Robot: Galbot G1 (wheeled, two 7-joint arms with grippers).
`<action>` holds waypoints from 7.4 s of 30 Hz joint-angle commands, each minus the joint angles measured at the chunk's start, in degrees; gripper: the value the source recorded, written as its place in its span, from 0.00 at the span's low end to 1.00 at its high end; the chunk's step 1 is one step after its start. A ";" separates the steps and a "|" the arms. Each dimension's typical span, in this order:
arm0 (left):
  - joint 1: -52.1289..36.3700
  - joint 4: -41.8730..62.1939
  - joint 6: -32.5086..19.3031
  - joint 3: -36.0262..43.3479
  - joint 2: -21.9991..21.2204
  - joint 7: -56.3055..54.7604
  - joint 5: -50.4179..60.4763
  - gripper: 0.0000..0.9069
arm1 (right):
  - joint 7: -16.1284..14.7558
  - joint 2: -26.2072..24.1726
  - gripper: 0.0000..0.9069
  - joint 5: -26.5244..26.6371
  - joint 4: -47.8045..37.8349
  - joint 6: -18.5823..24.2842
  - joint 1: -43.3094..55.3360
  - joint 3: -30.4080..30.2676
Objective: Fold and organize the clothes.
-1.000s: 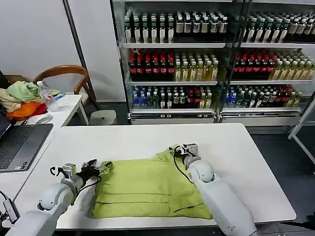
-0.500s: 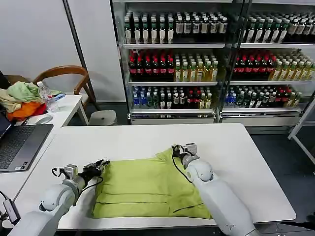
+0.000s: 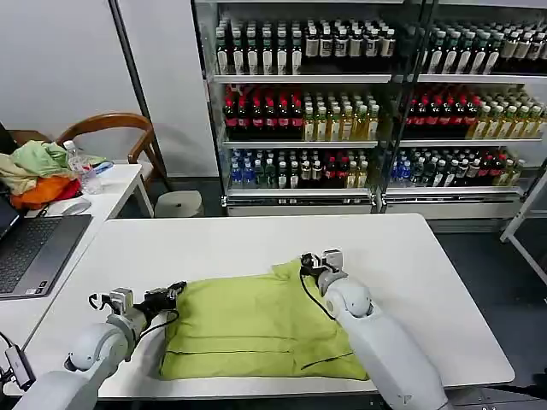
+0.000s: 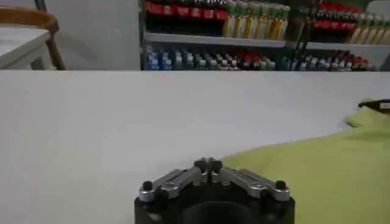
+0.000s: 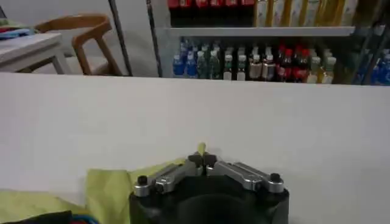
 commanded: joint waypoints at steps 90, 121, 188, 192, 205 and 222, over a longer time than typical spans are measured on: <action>30.22 -27.10 -1.27 -16.69 -1.07 -8.17 5.53 1.00 | -1.64 -9.03 1.00 -15.75 40.98 8.08 -47.88 17.65; 26.64 -25.05 -1.03 -4.60 -8.60 -30.99 0.97 0.04 | -1.00 -8.37 1.00 -14.54 50.54 7.68 -56.28 31.58; 31.05 -34.47 -1.36 -17.87 -8.93 -13.41 22.11 0.04 | -0.71 -8.51 1.00 -16.83 49.15 7.73 -51.52 28.98; 29.43 -34.81 -1.11 -9.08 -11.03 -13.03 22.09 0.04 | -0.75 -8.30 1.00 -17.23 50.23 7.72 -54.18 30.86; 20.64 -26.21 -0.81 2.90 -12.77 -11.13 21.59 0.04 | -0.87 -7.70 1.00 -18.52 52.91 7.88 -59.29 35.96; 14.82 -23.59 1.30 5.82 -14.68 -12.21 18.28 0.06 | -0.85 -7.25 1.00 -19.43 51.80 7.58 -58.33 34.88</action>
